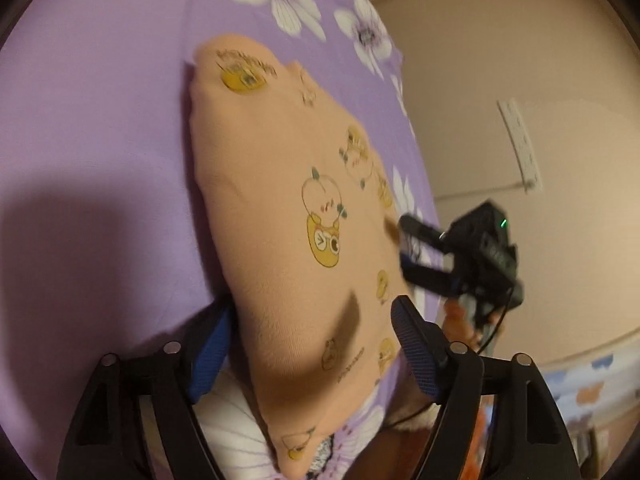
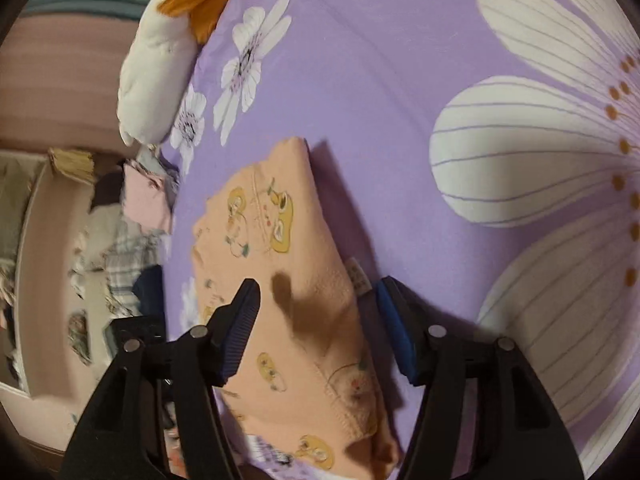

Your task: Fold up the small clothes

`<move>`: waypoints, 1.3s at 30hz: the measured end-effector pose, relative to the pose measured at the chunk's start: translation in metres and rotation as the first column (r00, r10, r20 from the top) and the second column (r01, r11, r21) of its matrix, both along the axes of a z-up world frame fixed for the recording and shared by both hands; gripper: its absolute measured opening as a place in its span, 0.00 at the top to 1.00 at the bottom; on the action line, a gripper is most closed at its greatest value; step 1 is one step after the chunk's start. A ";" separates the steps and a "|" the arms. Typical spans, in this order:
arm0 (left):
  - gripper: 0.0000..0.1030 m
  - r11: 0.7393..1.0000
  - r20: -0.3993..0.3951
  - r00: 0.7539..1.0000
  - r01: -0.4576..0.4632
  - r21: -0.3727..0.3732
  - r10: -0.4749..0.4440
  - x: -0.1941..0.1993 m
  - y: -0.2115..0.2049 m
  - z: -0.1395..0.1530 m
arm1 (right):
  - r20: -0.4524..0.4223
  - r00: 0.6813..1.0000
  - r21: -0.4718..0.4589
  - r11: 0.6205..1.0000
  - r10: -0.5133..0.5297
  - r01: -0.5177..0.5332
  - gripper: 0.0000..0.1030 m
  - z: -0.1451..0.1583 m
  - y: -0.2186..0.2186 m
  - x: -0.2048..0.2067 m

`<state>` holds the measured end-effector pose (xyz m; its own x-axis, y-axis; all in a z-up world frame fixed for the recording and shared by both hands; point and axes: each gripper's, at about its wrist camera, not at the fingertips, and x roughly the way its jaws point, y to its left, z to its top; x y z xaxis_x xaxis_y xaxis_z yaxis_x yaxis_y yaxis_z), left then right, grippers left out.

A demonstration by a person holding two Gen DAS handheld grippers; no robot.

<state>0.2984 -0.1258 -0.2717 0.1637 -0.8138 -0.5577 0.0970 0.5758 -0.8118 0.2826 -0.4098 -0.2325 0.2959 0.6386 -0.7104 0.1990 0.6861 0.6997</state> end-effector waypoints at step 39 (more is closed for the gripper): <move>0.74 0.970 0.306 0.933 -0.228 0.088 0.192 -0.043 -0.002 0.112 | 0.412 0.909 0.058 0.993 0.069 -0.102 0.79 0.057 0.057 -0.026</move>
<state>0.2552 -0.1275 -0.1600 0.4944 -0.6731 -0.5500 0.1864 0.7001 -0.6892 0.2563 -0.3526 -0.1750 0.4916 0.7220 -0.4870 -0.1725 0.6288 0.7582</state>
